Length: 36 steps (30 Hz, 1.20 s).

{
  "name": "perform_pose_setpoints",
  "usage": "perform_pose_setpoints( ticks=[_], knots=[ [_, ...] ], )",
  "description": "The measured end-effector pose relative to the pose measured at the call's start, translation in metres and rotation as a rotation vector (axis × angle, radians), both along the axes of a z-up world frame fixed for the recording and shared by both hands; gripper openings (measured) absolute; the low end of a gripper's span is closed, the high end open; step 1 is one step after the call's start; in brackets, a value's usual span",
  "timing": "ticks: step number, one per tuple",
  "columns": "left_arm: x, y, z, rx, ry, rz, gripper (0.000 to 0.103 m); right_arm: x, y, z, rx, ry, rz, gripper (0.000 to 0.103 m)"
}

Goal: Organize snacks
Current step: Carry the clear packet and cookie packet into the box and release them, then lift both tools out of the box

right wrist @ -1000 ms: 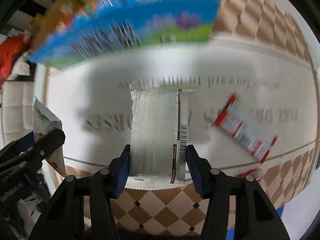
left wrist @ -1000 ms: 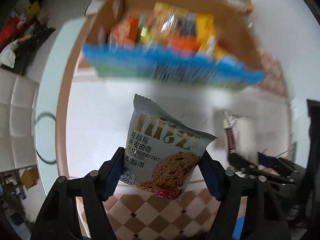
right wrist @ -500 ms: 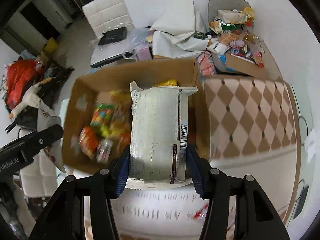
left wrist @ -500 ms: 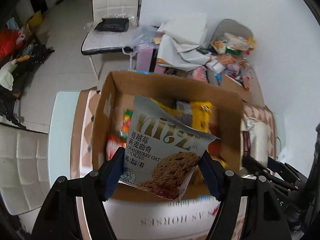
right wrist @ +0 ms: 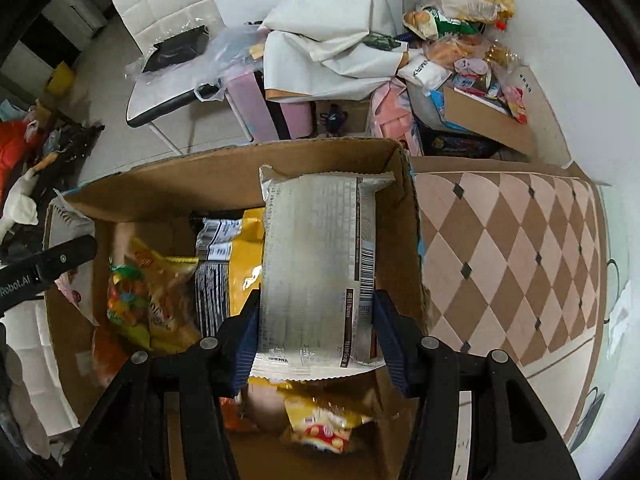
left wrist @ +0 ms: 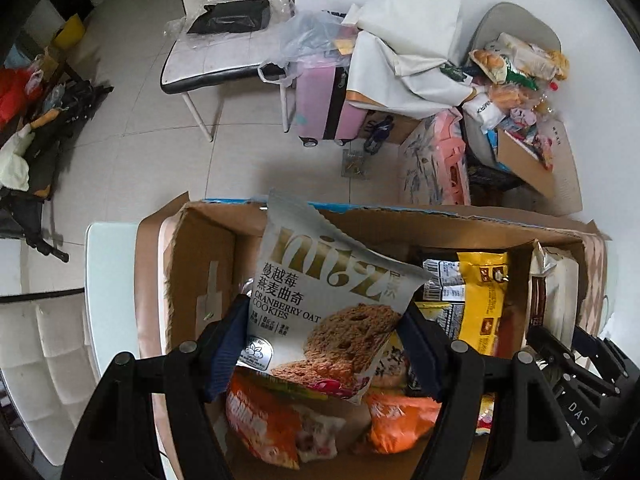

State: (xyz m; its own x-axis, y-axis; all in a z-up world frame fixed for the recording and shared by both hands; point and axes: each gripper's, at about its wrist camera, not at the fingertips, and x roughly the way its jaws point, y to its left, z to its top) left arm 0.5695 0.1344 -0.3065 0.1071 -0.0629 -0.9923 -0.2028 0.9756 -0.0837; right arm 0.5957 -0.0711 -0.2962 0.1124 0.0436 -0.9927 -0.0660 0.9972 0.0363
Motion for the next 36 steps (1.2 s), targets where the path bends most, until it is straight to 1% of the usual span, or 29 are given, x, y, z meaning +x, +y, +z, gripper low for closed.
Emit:
perform_pose_setpoints(
  ticks=[1,2,3,4,5,6,7,8,9,13,16,22,27,36],
  knots=[
    [0.0,0.0,-0.002,0.0,0.006,0.004,0.071,0.003,0.001,-0.005,-0.005,0.014,0.0,0.058],
    [0.001,0.001,-0.006,-0.016,0.018,0.01,0.071,0.005,0.002,-0.008,-0.011,0.022,-0.001,0.059],
    [0.002,0.002,-0.01,-0.034,0.036,0.014,0.071,0.007,0.001,-0.012,-0.02,0.034,-0.006,0.068],
    [0.002,0.002,-0.014,-0.044,0.051,0.015,0.071,0.009,0.001,-0.015,-0.007,0.044,-0.012,0.075],
    [0.002,0.001,-0.016,-0.042,0.05,0.01,0.071,0.009,0.001,-0.014,0.016,0.048,-0.015,0.078],
    [0.001,0.0,-0.015,-0.034,0.045,0.006,0.072,0.009,0.003,-0.015,0.022,0.045,-0.017,0.081],
    [0.001,0.0,-0.014,-0.027,0.038,0.002,0.079,0.009,0.005,-0.014,0.017,0.039,-0.013,0.085],
    [0.0,-0.001,-0.013,-0.029,0.034,-0.001,0.081,0.009,0.006,-0.014,0.012,0.034,-0.008,0.086],
    [0.0,-0.001,-0.012,-0.034,0.027,0.0,0.082,0.008,0.008,-0.012,0.009,0.029,-0.007,0.088],
    [-0.003,0.001,-0.004,-0.043,-0.003,0.009,0.082,0.005,0.008,-0.009,0.002,0.021,-0.011,0.089],
    [-0.009,0.0,0.005,-0.026,-0.033,0.007,0.082,0.0,0.005,-0.004,0.002,0.01,-0.015,0.09],
    [-0.035,-0.009,0.027,-0.009,-0.085,-0.009,0.082,-0.025,0.007,0.016,-0.013,-0.033,0.009,0.09],
    [-0.072,-0.014,0.048,0.003,-0.141,0.001,0.082,-0.055,0.004,0.036,-0.01,-0.076,0.001,0.09],
    [-0.141,-0.022,0.092,0.066,-0.259,0.018,0.082,-0.123,0.002,0.079,-0.004,-0.17,0.021,0.09]
  ],
)
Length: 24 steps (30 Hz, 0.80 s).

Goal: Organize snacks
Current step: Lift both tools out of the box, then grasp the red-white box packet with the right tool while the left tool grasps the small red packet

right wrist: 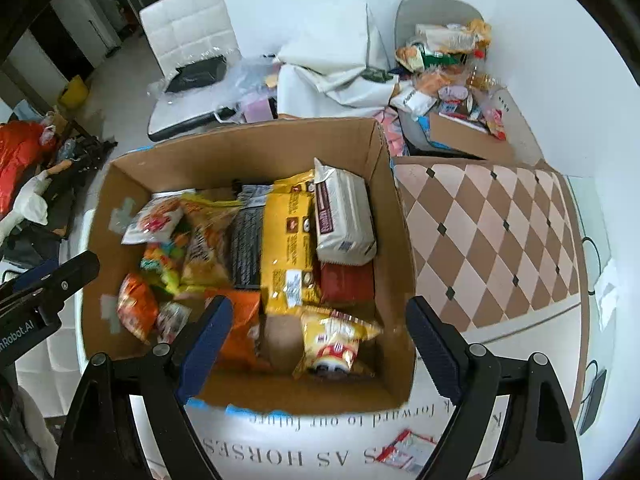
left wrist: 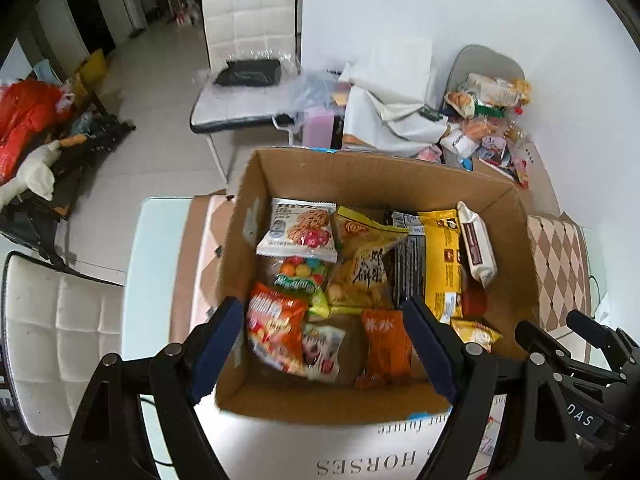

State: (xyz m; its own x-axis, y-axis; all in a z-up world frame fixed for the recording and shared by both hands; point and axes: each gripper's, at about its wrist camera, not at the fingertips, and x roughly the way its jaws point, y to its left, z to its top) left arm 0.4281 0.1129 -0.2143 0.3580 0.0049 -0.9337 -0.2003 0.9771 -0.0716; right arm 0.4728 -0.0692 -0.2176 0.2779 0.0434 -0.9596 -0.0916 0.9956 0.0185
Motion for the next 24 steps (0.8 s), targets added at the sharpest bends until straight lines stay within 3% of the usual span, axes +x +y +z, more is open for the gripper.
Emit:
perform_pose_setpoints(
  ticks=[8,17,22,24],
  knots=[
    [-0.056,-0.007,0.036,0.045,-0.082,0.007,0.082,-0.057,0.002,0.042,0.029,-0.075,0.018,0.09],
    [-0.105,-0.012,0.061,0.064,-0.121,0.015,0.082,-0.11,0.001,0.081,0.056,-0.137,0.034,0.09],
    [-0.128,-0.025,0.064,0.069,-0.121,0.003,0.082,-0.136,-0.007,0.089,0.113,-0.127,0.018,0.091],
    [-0.134,-0.039,0.059,0.077,-0.101,-0.028,0.082,-0.147,-0.019,0.081,0.168,-0.088,-0.009,0.096]
  ],
)
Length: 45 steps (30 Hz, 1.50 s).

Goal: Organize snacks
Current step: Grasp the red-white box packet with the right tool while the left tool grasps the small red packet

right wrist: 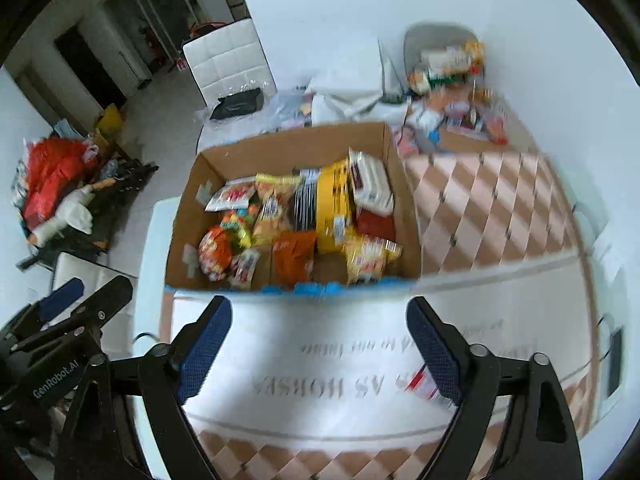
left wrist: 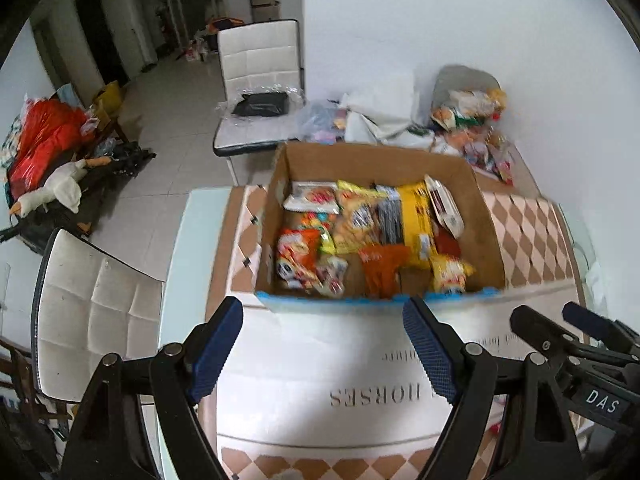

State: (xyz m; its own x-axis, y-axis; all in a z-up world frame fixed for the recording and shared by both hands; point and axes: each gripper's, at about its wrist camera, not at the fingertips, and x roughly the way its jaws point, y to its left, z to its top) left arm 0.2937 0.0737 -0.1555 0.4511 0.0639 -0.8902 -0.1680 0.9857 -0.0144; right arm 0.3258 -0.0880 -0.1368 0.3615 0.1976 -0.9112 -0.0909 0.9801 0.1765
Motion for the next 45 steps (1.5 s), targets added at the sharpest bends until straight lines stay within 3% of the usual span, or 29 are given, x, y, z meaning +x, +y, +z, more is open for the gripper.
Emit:
perform_pose_setpoints(
  ticks=[2,4,9,11,15,18,23,29,32,36,38,40,45],
  knots=[
    [-0.004,-0.017,-0.012,-0.007,0.034,-0.043,0.082,-0.012,-0.016,-0.013,0.045,0.044,-0.038,0.097],
    [-0.006,-0.037,-0.029,-0.035,0.083,-0.093,0.099,-0.024,-0.039,-0.032,0.077,0.094,-0.095,0.097],
    [-0.005,-0.089,-0.078,-0.061,0.191,-0.182,0.1,-0.055,-0.114,-0.086,0.102,0.226,-0.242,0.097],
    [-0.007,-0.111,-0.099,-0.057,0.228,-0.206,0.1,-0.06,-0.139,-0.106,0.063,0.273,-0.25,0.097],
    [-0.016,-0.146,-0.139,-0.044,0.303,-0.236,0.1,-0.06,-0.173,-0.152,-0.099,0.371,-0.156,0.097],
    [-0.027,-0.166,-0.166,-0.088,0.388,-0.235,0.1,-0.057,-0.193,-0.179,-0.16,0.464,-0.112,0.096],
    [-0.046,-0.201,-0.195,-0.294,0.539,-0.195,0.1,-0.083,-0.242,-0.194,-0.05,0.525,-0.247,0.096],
    [-0.046,-0.261,-0.21,-0.411,0.666,-0.281,0.1,-0.141,-0.314,-0.211,0.06,0.552,-0.52,0.096],
    [-0.044,-0.287,-0.221,-0.444,0.719,-0.298,0.1,-0.165,-0.334,-0.216,0.068,0.565,-0.579,0.096],
    [-0.049,-0.321,-0.237,-0.414,0.772,-0.354,0.1,-0.185,-0.355,-0.216,0.057,0.555,-0.617,0.096],
    [-0.052,-0.335,-0.244,-0.392,0.781,-0.375,0.094,-0.187,-0.361,-0.213,0.051,0.544,-0.628,0.093],
    [-0.054,-0.343,-0.251,-0.336,0.785,-0.402,0.041,-0.183,-0.367,-0.212,0.009,0.539,-0.631,0.089],
    [-0.061,-0.336,-0.247,-0.254,0.75,-0.451,0.038,-0.162,-0.366,-0.204,0.005,0.521,-0.553,0.089]
  ],
)
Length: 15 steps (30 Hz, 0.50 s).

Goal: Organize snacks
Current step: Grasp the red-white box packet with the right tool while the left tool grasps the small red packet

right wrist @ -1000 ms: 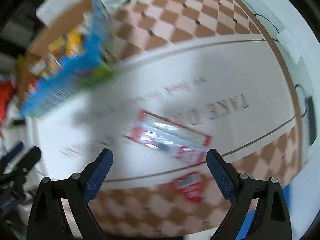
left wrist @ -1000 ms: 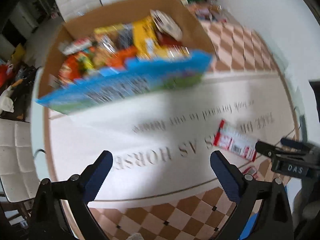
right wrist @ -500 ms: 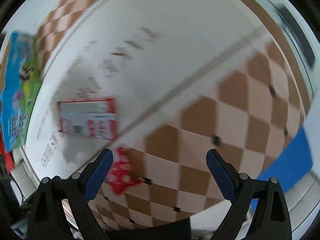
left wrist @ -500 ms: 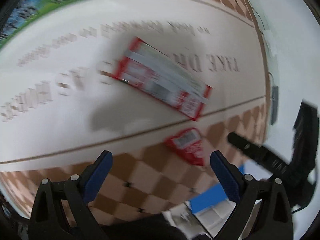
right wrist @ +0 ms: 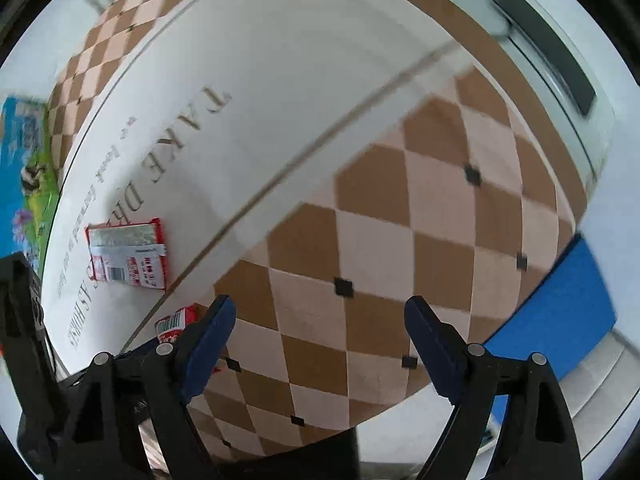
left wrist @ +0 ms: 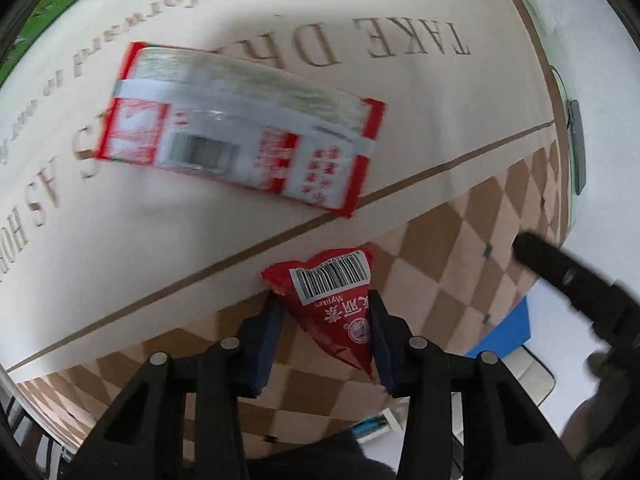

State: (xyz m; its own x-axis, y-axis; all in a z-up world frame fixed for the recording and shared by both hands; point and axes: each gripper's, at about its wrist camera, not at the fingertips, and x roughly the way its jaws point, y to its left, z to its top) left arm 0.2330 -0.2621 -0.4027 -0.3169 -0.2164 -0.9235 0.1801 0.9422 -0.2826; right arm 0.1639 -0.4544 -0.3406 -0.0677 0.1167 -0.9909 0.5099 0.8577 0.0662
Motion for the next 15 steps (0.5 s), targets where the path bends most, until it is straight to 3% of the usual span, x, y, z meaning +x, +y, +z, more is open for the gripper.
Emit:
perform_pose_setpoints(
  ticks=[3,7,11,15],
  knots=[
    [-0.002,0.034,0.003,0.039,-0.025,0.032,0.038,0.027,0.025,0.006,0.005,-0.014,0.155,0.089],
    [0.0,0.096,0.004,0.088,-0.027,0.15,0.038,0.064,0.091,0.009,-0.021,-0.018,0.468,0.089],
    [0.003,0.142,0.003,0.109,-0.029,0.277,0.038,0.092,0.159,-0.012,-0.046,0.004,0.721,0.089],
    [0.001,0.157,0.006,0.127,-0.06,0.317,0.038,0.115,0.204,-0.04,-0.087,0.046,0.885,0.089]
  ],
)
